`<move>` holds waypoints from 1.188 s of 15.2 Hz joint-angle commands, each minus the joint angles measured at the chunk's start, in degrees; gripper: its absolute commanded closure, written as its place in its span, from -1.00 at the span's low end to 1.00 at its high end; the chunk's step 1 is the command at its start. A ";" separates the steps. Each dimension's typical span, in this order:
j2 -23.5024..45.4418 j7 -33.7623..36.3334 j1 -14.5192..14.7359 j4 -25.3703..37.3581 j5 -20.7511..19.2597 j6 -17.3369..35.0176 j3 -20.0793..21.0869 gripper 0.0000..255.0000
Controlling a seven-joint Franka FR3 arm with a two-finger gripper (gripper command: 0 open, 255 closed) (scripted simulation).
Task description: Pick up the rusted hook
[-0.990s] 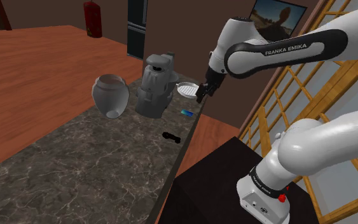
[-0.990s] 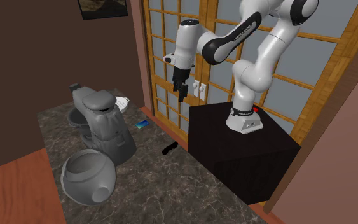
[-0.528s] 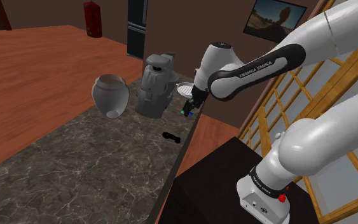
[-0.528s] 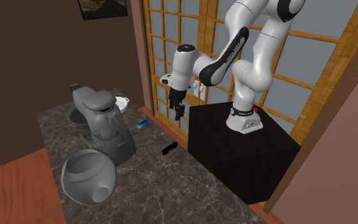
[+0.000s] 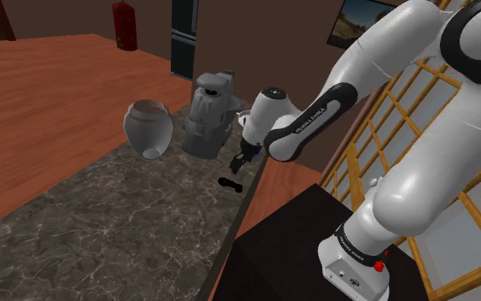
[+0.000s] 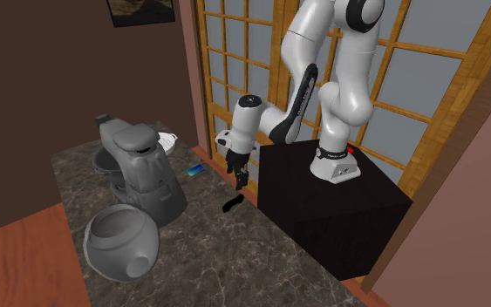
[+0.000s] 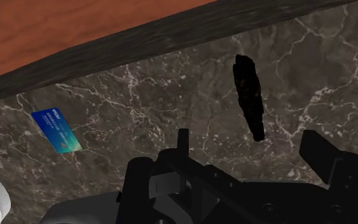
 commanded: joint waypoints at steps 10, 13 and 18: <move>19.28 18.09 9.25 7.25 -20.49 12.71 -10.61 -1.00; 20.92 19.26 10.71 7.82 -21.50 13.93 -12.24 -1.00; 21.00 19.29 10.74 7.85 -21.55 14.00 -12.31 1.00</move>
